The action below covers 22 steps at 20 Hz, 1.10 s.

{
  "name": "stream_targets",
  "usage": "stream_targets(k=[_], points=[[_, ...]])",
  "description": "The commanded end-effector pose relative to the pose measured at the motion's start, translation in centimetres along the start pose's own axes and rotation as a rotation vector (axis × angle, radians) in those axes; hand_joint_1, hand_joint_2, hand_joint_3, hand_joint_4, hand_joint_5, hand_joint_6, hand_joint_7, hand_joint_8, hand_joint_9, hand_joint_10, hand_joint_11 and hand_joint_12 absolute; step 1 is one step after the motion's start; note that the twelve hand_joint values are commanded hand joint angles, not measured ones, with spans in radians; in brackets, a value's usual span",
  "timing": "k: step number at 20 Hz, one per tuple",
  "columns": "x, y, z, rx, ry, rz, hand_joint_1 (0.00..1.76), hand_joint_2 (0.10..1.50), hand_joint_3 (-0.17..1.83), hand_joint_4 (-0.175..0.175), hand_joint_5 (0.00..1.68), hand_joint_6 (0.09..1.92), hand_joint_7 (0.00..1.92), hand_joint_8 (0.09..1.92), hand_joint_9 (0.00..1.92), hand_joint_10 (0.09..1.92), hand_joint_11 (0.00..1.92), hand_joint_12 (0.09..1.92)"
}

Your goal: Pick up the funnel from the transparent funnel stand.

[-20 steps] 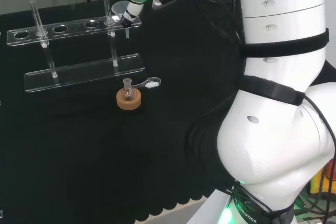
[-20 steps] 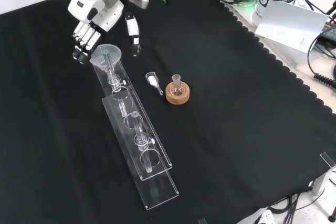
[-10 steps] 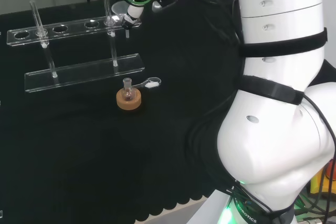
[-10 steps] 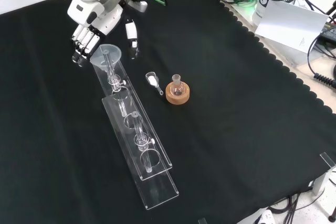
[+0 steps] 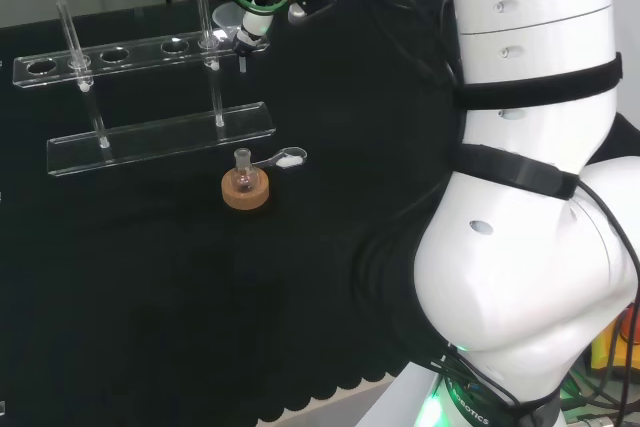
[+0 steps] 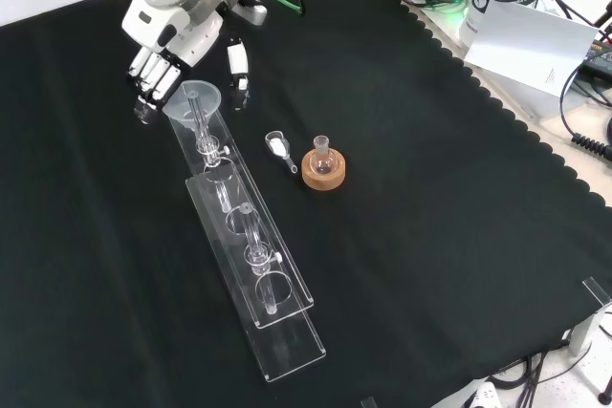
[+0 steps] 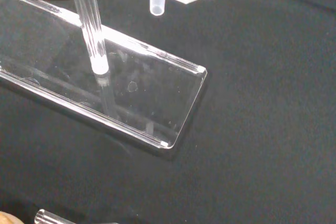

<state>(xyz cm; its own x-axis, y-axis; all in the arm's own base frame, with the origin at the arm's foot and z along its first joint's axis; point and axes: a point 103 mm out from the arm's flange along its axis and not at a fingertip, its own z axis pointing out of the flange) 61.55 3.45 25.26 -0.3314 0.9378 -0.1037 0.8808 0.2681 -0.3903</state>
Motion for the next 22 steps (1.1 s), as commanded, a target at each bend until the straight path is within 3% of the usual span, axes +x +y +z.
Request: stream_targets(k=[1, 13, 22], points=[[-0.2, 0.2, 0.4, 0.023, -0.004, 0.002, 0.7, 0.69, 0.32, -0.061, 0.13, 0.09, 0.0, 0.53, 0.25, 0.75, 0.12, 1.42], [-0.4, 0.1, 0.2, 0.006, -0.026, 0.011, 0.72, 0.68, 0.36, -0.062, 0.2, 0.09, 0.06, 0.67, 0.27, 0.75, 0.1, 1.42], [-0.1, -0.2, -0.7, -0.099, -0.102, 0.057, 0.78, 0.69, 0.42, -0.056, 0.49, 0.1, 0.35, 0.77, 0.4, 0.71, 0.18, 1.38]])
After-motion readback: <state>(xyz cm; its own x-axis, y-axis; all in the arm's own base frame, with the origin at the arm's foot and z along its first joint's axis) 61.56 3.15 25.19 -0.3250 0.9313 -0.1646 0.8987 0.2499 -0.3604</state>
